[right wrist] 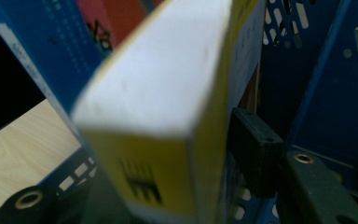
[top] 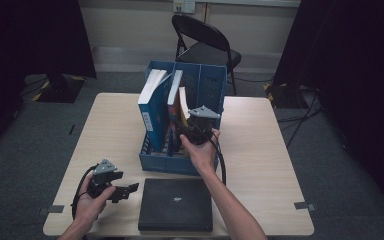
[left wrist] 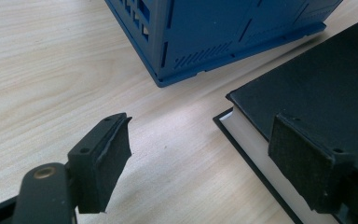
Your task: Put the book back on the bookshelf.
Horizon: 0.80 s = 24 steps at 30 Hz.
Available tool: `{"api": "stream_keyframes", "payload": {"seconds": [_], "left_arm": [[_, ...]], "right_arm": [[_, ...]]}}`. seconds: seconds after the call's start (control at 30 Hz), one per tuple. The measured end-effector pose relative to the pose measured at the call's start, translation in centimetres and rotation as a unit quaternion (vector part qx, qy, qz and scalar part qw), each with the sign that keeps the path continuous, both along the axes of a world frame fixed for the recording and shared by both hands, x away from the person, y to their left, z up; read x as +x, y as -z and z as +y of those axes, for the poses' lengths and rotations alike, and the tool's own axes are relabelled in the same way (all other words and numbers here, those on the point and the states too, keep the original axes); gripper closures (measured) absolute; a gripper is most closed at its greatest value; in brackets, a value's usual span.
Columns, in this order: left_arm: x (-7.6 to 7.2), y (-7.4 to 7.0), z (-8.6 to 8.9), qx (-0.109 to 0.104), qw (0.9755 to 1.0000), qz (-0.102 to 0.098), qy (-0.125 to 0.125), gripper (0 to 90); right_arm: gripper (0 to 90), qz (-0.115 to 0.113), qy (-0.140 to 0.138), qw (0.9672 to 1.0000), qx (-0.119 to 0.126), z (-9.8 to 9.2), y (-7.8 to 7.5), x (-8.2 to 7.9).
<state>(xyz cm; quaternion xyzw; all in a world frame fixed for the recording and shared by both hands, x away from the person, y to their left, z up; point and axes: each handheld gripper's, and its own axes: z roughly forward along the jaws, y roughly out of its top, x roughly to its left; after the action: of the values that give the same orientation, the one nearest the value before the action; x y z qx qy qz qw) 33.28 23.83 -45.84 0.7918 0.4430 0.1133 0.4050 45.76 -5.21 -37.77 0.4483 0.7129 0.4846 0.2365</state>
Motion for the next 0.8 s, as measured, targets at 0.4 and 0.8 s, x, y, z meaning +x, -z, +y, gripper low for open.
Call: {"api": "stream_keyframes", "payload": {"seconds": [0.4, 0.8], "left_arm": [[-0.1, -0.1, 0.0, -0.005, 0.9999, -0.011, -0.007, 20.8], [-0.2, -0.2, 0.0, -0.008, 0.9997, -0.018, -0.011, 21.4]], "right_arm": [[54.9, 0.004, -0.034, 0.9994, -0.006, -1.0, 0.8, -1.8], [60.4, 0.023, -0.071, 0.9971, -0.017, -1.3, 2.3, -3.0]]}}
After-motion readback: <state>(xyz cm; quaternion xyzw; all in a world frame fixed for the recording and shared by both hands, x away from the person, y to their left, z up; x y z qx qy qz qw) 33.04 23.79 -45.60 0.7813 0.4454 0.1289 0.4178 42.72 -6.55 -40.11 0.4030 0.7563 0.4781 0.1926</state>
